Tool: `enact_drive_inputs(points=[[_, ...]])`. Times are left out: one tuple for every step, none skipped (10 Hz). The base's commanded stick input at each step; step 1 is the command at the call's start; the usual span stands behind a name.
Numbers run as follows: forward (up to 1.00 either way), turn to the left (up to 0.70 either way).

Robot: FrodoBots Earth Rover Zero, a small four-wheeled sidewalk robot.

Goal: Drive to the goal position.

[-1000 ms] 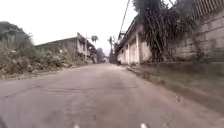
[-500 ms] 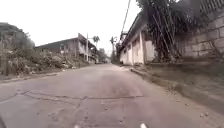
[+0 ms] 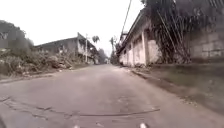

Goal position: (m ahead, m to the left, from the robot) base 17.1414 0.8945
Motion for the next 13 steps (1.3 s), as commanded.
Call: enact_drive_inputs(points=[[1.00, 0.00], [1.00, 0.00], [1.00, 0.00], [1.00, 0.00], [1.00, 0.00], [1.00, 0.00], [1.00, 0.00], [1.00, 0.00], [1.00, 0.00], [1.00, 0.00], [1.00, 0.00], [1.00, 0.00], [1.00, 0.00]])
